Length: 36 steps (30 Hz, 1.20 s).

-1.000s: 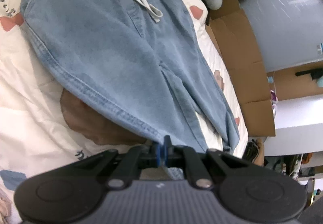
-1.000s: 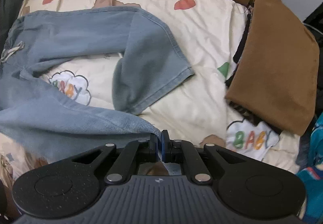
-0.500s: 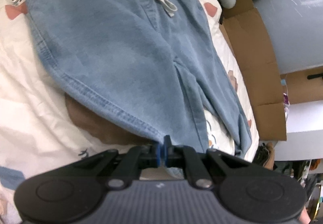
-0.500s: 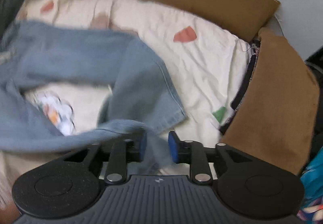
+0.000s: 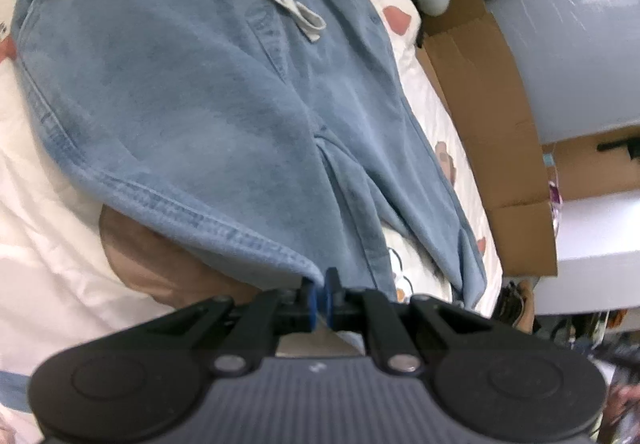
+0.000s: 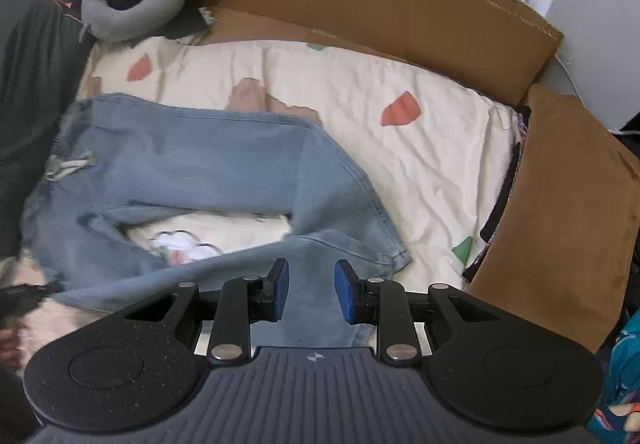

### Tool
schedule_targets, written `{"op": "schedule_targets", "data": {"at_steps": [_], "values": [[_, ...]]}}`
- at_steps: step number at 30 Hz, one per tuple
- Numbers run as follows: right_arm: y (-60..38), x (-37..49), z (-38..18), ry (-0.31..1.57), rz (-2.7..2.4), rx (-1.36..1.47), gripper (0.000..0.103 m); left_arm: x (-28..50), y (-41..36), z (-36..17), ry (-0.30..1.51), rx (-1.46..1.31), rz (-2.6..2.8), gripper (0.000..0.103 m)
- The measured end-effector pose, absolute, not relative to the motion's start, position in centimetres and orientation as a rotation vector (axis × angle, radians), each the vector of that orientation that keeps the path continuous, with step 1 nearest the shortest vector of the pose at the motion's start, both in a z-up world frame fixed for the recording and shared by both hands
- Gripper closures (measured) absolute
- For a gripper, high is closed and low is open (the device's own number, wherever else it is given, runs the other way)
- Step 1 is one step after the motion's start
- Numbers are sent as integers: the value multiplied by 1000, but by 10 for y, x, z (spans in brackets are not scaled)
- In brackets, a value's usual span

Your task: Fold clothes

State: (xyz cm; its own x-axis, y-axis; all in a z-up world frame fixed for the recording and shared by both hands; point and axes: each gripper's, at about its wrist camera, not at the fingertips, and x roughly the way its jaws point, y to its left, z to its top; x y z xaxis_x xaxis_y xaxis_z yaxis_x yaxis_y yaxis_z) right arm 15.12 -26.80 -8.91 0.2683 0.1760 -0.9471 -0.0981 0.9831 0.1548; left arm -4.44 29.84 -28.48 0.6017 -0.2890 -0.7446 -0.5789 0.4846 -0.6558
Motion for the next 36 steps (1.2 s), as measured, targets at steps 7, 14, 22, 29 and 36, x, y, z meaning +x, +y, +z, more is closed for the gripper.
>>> {"op": "schedule_targets", "data": {"at_steps": [7,14,22,29,36], "values": [[-271,193,-18,1238,215,120,61,-46,292,-275,979,-1084,253,98],[-309,210,31,1159,268,234,61,-48,292,-274,991,-1091,273,98],[-377,186,10,1182,203,239,61,-49,290,-280,1010,-1083,300,98],[-440,141,-37,1257,139,167,61,-58,286,-286,1037,-1077,303,98],[-484,85,-102,1293,112,273,61,-61,281,-287,1044,-1073,327,98]]}}
